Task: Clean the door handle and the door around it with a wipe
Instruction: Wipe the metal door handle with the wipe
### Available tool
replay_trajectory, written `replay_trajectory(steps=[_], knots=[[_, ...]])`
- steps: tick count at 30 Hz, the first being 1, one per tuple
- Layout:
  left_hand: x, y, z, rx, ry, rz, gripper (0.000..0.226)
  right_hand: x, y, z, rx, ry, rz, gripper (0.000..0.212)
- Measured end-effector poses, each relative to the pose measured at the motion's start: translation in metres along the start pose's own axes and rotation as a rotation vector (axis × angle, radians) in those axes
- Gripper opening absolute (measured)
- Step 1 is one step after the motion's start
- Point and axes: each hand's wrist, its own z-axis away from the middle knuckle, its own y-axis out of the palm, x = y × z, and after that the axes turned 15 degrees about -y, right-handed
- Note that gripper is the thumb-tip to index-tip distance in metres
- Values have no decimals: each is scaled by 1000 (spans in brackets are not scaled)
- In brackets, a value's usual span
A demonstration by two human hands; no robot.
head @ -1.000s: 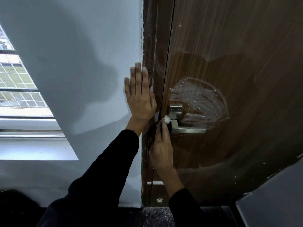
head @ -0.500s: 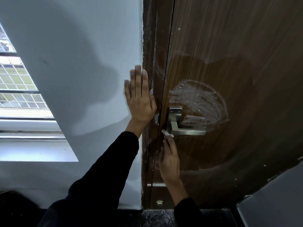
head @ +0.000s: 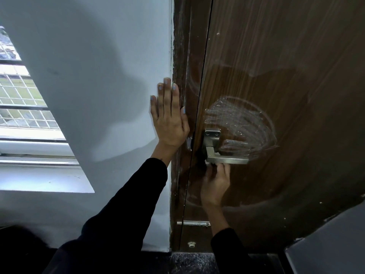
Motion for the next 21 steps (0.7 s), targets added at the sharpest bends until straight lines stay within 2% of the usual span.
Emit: replay_trajectory(steps=[3, 6, 8, 10, 12, 13, 15, 17, 19, 21], knots=[[0, -1, 0, 9, -2, -3, 52, 7, 4, -10, -125, 267, -75, 9], [-1, -2, 0, 14, -6, 2, 53, 7, 5, -12, -168, 557, -207, 16], [-1, -2, -1, 12, -6, 0, 53, 7, -1, -7, -124, 700, -316, 16], [0, -2, 0, 18, -7, 5, 53, 13, -10, 2, 44, 753, -397, 17], [0, -2, 0, 18, -11, 5, 53, 26, -21, 7, 223, 641, -426, 23], [0, -2, 0, 21, -14, 4, 53, 36, -27, 6, 254, 490, -402, 25], [-1, -3, 0, 26, -15, -7, 53, 55, -38, -6, 213, 114, -283, 23], [-5, -7, -1, 34, -18, -6, 53, 64, -44, -27, 184, -156, -95, 25], [-9, -13, -1, 30, -30, 8, 52, 67, -47, -49, 334, -242, 115, 31], [-16, -18, -7, 18, -41, 31, 51, 67, -48, -61, 536, -218, 270, 32]])
